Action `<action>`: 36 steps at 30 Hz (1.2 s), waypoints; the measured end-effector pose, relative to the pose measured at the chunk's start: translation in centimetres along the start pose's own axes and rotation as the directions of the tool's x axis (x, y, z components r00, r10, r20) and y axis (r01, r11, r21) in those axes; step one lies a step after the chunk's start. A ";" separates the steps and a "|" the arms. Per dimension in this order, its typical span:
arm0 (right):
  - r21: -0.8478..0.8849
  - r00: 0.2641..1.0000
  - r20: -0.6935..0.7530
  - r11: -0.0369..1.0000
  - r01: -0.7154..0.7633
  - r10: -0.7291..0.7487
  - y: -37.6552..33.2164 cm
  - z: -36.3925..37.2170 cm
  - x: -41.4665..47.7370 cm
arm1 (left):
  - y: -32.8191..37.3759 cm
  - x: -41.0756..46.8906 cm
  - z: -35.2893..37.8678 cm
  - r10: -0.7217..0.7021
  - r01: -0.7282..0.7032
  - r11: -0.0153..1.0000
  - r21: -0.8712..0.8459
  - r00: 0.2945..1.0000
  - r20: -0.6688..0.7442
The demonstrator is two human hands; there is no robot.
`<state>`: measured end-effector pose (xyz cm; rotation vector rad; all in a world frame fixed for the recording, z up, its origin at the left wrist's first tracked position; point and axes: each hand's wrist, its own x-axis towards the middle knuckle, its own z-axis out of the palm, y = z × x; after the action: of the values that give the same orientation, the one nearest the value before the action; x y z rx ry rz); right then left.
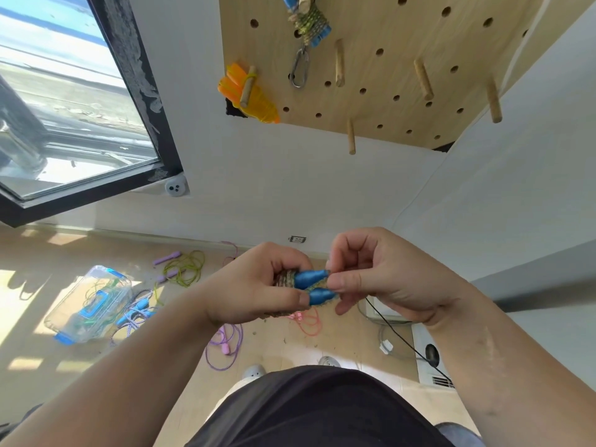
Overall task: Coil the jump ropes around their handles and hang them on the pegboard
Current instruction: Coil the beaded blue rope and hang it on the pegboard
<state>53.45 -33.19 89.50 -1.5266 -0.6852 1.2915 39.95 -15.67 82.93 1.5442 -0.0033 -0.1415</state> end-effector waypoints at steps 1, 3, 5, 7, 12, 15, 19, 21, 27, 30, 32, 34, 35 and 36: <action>0.045 0.999 0.041 0.998 -0.034 0.032 0.0 -0.2 0.0 | 0.2 0.0 0.1 0.015 -0.015 1.000 0.017 1.000 0.007; 0.120 0.988 0.130 0.988 -0.097 0.081 0.1 -0.6 0.0 | 0.7 -0.1 0.3 0.043 -0.045 0.996 0.080 0.999 0.023; 0.166 0.973 0.208 0.977 -0.134 0.099 0.2 -1.1 0.0 | 1.1 -0.1 0.5 0.063 -0.067 0.987 0.143 0.997 0.034; 0.131 0.969 0.220 0.981 -0.143 0.111 0.3 -1.5 0.1 | 1.4 0.0 0.6 0.088 -0.091 0.963 0.253 0.996 0.024; -0.112 0.997 -0.035 0.991 -0.075 0.072 0.9 -2.0 1.0 | 1.2 1.0 0.3 0.109 0.007 0.802 0.597 0.981 -0.159; 0.161 1.000 0.013 0.987 -0.014 0.012 1.7 -1.6 1.1 | 0.9 1.0 0.2 -0.013 0.051 0.965 0.255 0.989 -0.147; 0.408 0.984 0.174 0.912 -0.046 -0.028 2.3 -0.7 1.2 | 0.1 0.7 1.6 0.006 -0.012 0.972 -0.234 1.000 -0.026; 0.391 0.994 0.111 0.918 -0.059 0.017 2.2 -0.3 1.3 | -0.3 0.9 2.1 0.000 -0.030 0.937 -0.348 0.996 -0.085; 0.151 0.963 -0.269 0.988 0.030 0.012 2.4 0.2 1.5 | -0.3 0.7 2.3 -0.073 -0.041 0.937 -0.347 0.948 -0.309; 0.013 0.943 -0.327 0.998 0.068 -0.060 2.8 0.5 1.1 | -0.1 0.7 2.7 -0.137 -0.045 0.905 -0.424 0.910 -0.390; -0.084 0.940 -0.324 0.993 0.080 -0.103 2.8 0.7 1.0 | 0.1 0.7 2.9 -0.164 -0.051 0.881 -0.471 0.900 -0.404; -0.170 0.942 -0.311 0.983 0.074 -0.124 3.0 0.9 1.2 | 0.3 0.8 3.3 -0.171 -0.041 0.889 -0.456 0.895 -0.413; -0.184 0.941 -0.312 0.980 0.076 -0.131 3.0 1.1 1.3 | 0.4 0.9 3.5 -0.172 -0.038 0.893 -0.449 0.892 -0.417; -0.176 0.937 -0.319 0.981 0.086 -0.140 3.1 1.3 1.4 | 0.4 1.0 3.8 -0.180 -0.033 0.890 -0.454 0.890 -0.418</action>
<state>52.13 -32.63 86.17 -1.7551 -0.6580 0.8808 40.59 -19.49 83.34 1.0773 0.4353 0.1531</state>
